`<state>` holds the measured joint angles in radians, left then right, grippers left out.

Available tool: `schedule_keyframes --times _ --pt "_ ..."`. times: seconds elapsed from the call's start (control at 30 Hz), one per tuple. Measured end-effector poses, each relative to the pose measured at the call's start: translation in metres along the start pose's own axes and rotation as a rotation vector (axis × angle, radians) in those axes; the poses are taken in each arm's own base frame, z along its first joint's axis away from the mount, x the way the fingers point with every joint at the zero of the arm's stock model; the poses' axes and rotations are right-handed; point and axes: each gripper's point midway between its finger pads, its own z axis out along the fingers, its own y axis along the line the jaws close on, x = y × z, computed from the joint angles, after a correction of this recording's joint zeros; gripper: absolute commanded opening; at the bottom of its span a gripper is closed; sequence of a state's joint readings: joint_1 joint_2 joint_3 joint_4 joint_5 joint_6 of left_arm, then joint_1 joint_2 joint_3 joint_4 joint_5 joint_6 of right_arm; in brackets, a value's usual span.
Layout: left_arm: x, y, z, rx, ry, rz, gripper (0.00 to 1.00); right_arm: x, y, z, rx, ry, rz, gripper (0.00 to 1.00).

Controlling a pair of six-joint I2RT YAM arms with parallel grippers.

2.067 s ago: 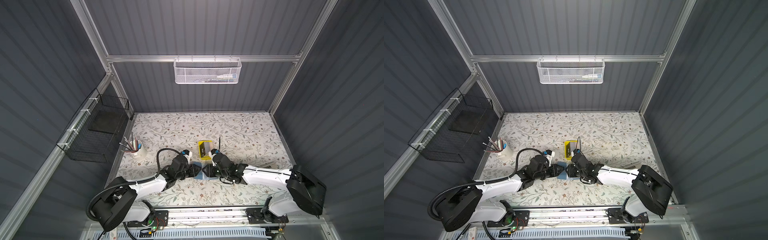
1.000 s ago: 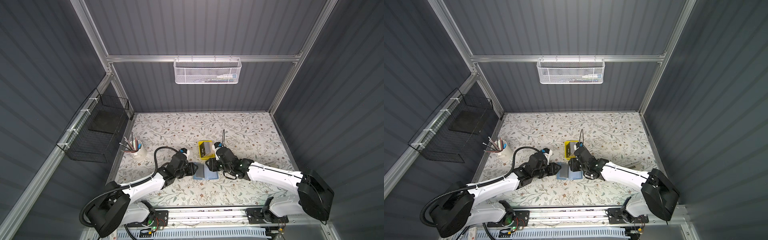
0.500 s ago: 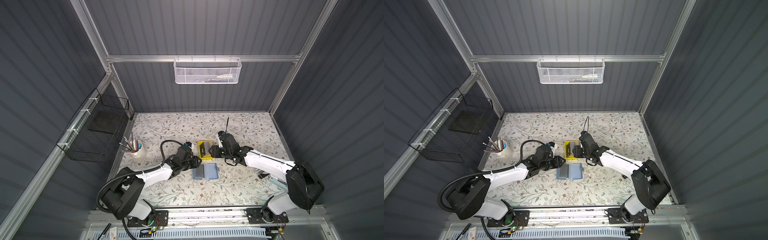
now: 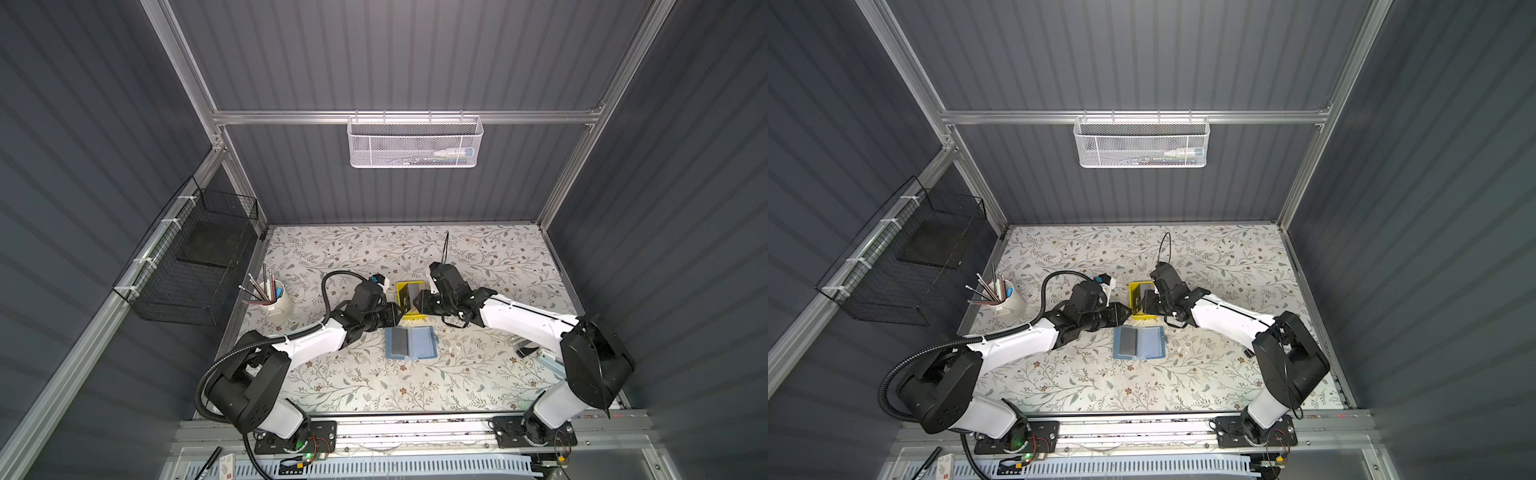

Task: Insert credit cards into a card holder
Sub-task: Pick up the credit card from the storage box.

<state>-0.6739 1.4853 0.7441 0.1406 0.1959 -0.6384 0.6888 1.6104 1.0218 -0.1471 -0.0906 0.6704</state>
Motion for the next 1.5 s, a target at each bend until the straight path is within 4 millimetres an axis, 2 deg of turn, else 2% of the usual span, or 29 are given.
schedule_keyframes --times 0.23,0.53,0.9,1.03,1.3,1.5 --pt "0.010 -0.001 -0.011 0.045 0.010 0.006 0.29 0.005 -0.001 0.011 0.014 0.026 0.031 0.28" --pt "0.036 0.021 -0.016 0.044 0.044 -0.025 0.30 0.008 0.000 0.019 0.031 0.047 0.052 0.26" --pt "0.030 0.023 -0.028 0.080 -0.024 -0.068 0.30 0.014 -0.005 0.028 0.059 0.073 0.063 0.23" --pt "0.029 0.025 -0.031 0.094 -0.046 -0.094 0.31 0.010 -0.002 0.028 0.053 0.067 0.065 0.23" --pt "0.038 0.030 -0.032 0.113 -0.029 -0.137 0.31 0.013 -0.004 0.035 0.063 0.079 0.067 0.21" --pt "0.037 0.027 -0.033 0.124 -0.031 -0.139 0.31 0.014 -0.006 0.040 0.071 0.087 0.071 0.20"
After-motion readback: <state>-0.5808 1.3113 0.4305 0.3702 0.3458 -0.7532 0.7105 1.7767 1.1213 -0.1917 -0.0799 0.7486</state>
